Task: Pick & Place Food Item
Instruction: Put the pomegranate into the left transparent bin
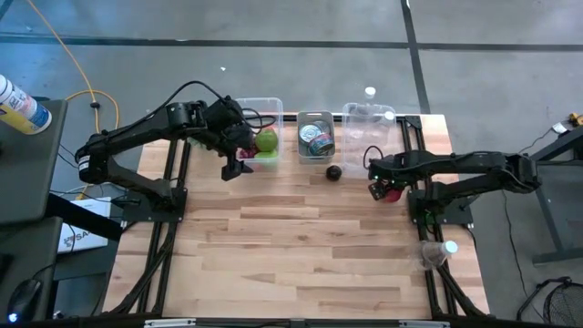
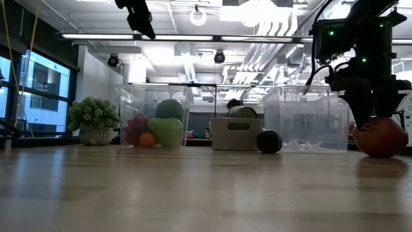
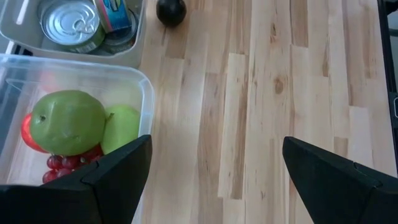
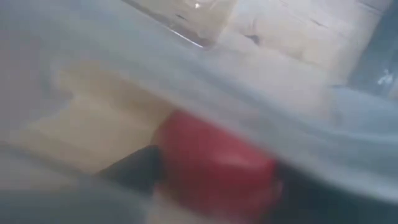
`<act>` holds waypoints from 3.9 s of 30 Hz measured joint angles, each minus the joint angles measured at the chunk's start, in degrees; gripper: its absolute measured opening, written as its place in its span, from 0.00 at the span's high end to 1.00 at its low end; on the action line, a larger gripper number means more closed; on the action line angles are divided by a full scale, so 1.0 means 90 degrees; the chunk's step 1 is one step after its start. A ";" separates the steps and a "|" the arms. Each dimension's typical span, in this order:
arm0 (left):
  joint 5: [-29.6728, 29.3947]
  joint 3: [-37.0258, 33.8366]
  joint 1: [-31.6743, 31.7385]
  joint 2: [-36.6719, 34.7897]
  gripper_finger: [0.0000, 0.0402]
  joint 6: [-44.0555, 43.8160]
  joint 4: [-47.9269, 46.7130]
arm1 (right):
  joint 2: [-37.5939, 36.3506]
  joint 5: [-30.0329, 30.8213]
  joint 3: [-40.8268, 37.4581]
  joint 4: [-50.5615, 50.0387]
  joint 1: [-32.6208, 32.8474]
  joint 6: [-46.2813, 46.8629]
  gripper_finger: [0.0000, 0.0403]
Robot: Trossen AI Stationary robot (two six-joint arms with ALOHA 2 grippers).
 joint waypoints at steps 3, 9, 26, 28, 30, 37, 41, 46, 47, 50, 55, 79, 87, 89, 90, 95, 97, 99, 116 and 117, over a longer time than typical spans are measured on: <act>-0.0002 0.0000 0.0000 0.0000 0.13 0.0001 0.0119 | -0.0005 0.0012 0.0002 -0.0030 -0.0002 0.0015 0.27; 0.0000 0.0000 0.0000 0.0000 0.13 0.0000 0.0120 | -0.0010 -0.0015 0.0012 -0.0156 -0.0002 -0.0039 0.38; -0.0019 0.0000 0.0002 0.0000 0.13 0.0002 0.0163 | -0.0525 -0.0092 0.0366 -0.0850 -0.0002 -0.0123 0.40; -0.0021 0.0000 0.0002 0.0000 0.13 0.0002 0.0197 | -0.0571 -0.0068 0.0521 -0.1039 -0.0002 -0.0074 0.40; -0.0022 0.0000 0.0001 0.0000 0.13 0.0001 0.0216 | -0.0628 -0.0085 0.0683 -0.1172 -0.0002 -0.0071 0.40; -0.0024 0.0000 0.0002 0.0000 0.13 0.0000 0.0232 | -0.0724 -0.0358 0.1188 -0.1634 0.0021 -0.0154 0.41; -0.0028 0.0000 0.0002 0.0000 0.13 -0.0166 0.0232 | -0.0727 -0.0159 0.1504 -0.1662 0.0212 -0.0251 0.40; -0.0031 0.0000 0.0002 0.0000 0.13 -0.0394 0.0232 | -0.0729 -0.0576 0.2034 -0.1665 0.0547 0.0033 0.41; -0.0031 0.0000 0.0002 0.0000 0.13 -0.0463 0.0234 | -0.0729 -0.0664 0.2166 -0.1661 0.0662 0.0175 0.42; -0.0004 0.0000 -0.0004 0.0000 0.13 -0.0838 0.0292 | -0.0729 -0.0813 0.2577 -0.1624 0.1061 0.0485 0.42; 0.0450 -0.0001 -0.0187 0.0000 0.13 -0.0916 0.0633 | -0.0729 -0.0299 0.3087 -0.0969 0.1674 0.0668 0.42; -0.1331 -0.0002 -0.1813 0.0855 0.13 0.3122 0.5025 | -0.0363 -0.0487 0.3502 0.4381 0.1441 -0.1032 0.43; -0.1624 -0.0002 -0.2072 0.0845 0.13 0.3368 0.4827 | -0.0066 -0.0927 0.3502 0.5019 0.1292 -0.0810 0.42; -0.1762 -0.0002 -0.2134 0.0838 0.13 0.3484 0.4834 | -0.0033 -0.1038 0.3502 0.5072 0.1226 -0.0810 0.42; -0.1830 -0.0002 -0.2152 0.0839 0.13 0.3487 0.4828 | -0.0028 -0.1051 0.3502 0.5056 0.1192 -0.0793 0.42; -0.2129 -0.0002 -0.2208 0.0843 0.13 0.3502 0.4849 | 0.0142 -0.1140 0.3502 0.5086 0.1068 -0.0689 0.42; -0.2153 -0.0002 -0.2208 0.0843 0.13 0.3466 0.4842 | 0.0209 -0.1279 0.3502 0.5166 0.1017 -0.0689 0.42; -0.2156 -0.0002 -0.2205 0.0843 0.13 0.3410 0.4860 | 0.0273 -0.1356 0.3502 0.5266 0.0962 -0.0672 0.42; -0.1425 -0.0002 -0.1972 0.0910 0.03 0.3897 0.5216 | 0.0485 -0.2046 0.3502 0.5673 0.0612 -0.0673 0.42; -0.1165 -0.0002 -0.1902 0.0942 0.02 0.3913 0.5218 | 0.0494 -0.2072 0.3502 0.5667 0.0595 -0.0689 0.42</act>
